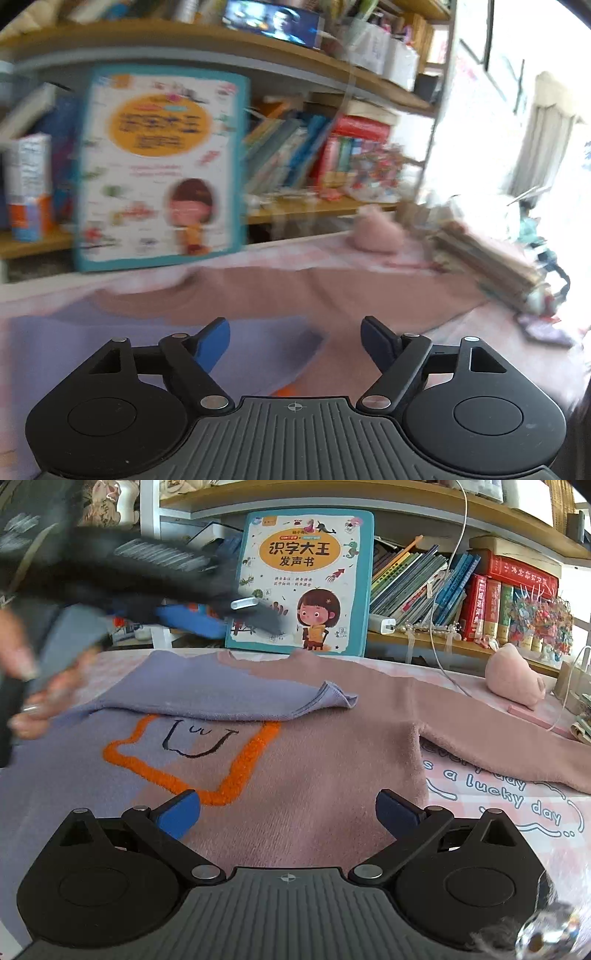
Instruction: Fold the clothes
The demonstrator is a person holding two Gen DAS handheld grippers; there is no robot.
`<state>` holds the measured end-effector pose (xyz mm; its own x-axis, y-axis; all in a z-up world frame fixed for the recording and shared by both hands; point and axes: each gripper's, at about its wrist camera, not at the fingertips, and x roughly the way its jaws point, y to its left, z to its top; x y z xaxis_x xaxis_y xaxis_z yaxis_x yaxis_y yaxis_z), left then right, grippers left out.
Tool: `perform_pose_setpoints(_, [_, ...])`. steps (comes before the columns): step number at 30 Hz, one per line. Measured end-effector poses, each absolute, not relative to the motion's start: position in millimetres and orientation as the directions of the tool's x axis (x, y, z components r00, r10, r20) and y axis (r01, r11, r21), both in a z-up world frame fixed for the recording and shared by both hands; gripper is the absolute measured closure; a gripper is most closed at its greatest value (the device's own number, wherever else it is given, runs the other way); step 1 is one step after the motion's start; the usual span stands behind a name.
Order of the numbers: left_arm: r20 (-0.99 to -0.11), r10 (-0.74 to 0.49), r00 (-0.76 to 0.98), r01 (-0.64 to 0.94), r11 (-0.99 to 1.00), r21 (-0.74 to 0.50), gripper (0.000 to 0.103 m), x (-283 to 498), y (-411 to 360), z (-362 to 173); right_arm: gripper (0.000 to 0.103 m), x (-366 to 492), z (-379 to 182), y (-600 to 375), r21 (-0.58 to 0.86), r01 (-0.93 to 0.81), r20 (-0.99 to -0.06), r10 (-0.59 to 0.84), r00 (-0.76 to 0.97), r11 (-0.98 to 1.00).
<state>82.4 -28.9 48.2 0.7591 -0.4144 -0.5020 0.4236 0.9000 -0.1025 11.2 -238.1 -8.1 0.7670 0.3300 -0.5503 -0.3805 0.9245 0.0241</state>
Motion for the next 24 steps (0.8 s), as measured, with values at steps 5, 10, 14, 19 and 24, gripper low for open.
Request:
perform_pose_setpoints(5, [-0.538, -0.166, 0.826, 0.241, 0.968, 0.072, 0.022, 53, 21, 31, 0.001, 12, -10, -234, 0.007, -0.384, -0.565, 0.32, 0.76, 0.923])
perform_pose_setpoints(10, [-0.581, -0.105, 0.807, 0.14, 0.99, 0.017, 0.022, 33, 70, 16, 0.001, 11, -12, -227, -0.038, -0.381, -0.577, 0.291, 0.763, 0.924])
perform_pose_setpoints(14, [-0.588, -0.083, 0.805, 0.092, 0.996, -0.014, 0.022, 22, 91, 9, 0.001, 10, -14, -220, -0.089, -0.381, -0.583, 0.262, 0.769, 0.92])
perform_pose_setpoints(19, [-0.59, -0.144, 0.794, 0.117, 0.99, -0.084, 0.031, 17, 108, 1, 0.001, 10, -13, -223, -0.074, -0.382, -0.577, 0.273, 0.77, 0.921])
perform_pose_setpoints(24, [-0.585, -0.17, 0.793, 0.126, 0.985, -0.115, 0.051, 16, 119, -3, 0.011, 14, -5, -256, 0.108, -0.308, -0.555, 0.314, 0.77, 0.945])
